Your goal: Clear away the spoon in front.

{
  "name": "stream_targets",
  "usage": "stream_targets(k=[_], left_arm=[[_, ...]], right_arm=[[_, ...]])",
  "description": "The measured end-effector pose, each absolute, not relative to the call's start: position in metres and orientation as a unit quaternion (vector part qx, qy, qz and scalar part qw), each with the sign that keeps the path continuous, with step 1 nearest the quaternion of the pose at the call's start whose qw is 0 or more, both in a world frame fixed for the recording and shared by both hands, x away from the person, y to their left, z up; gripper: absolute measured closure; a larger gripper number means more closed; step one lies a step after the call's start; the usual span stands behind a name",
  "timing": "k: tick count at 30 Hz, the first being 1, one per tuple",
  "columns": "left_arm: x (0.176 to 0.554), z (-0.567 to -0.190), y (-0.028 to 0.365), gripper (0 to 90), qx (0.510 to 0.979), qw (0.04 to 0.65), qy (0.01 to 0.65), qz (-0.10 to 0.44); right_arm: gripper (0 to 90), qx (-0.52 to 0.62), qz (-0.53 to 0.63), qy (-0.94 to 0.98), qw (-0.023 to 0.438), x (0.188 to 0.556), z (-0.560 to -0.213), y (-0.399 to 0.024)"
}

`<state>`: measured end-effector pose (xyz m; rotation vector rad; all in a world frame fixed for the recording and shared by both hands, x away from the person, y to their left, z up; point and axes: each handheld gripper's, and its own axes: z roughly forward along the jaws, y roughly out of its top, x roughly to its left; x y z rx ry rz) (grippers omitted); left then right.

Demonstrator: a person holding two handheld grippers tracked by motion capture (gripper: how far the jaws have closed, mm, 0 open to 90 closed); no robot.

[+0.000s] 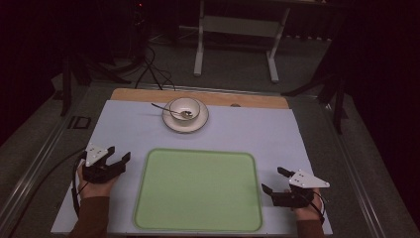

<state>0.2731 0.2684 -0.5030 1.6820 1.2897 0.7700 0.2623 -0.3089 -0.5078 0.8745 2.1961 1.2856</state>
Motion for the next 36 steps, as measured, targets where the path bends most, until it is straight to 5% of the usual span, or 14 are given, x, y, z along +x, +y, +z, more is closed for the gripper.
stream_targets(k=[15, 36], left_arm=[[0.27, -0.5, 0.282, 38.9, 0.639, 0.445, 0.539, 0.322], [0.273, -0.481, 0.264, 38.5, 0.661, 0.446, 0.506, 0.329]], right_arm=[[14.3, 0.318, 0.476, 0.787, 0.23, 0.265, -0.506, -0.31], [14.2, 0.332, 0.497, 0.76, 0.256, 0.262, -0.501, -0.316]])
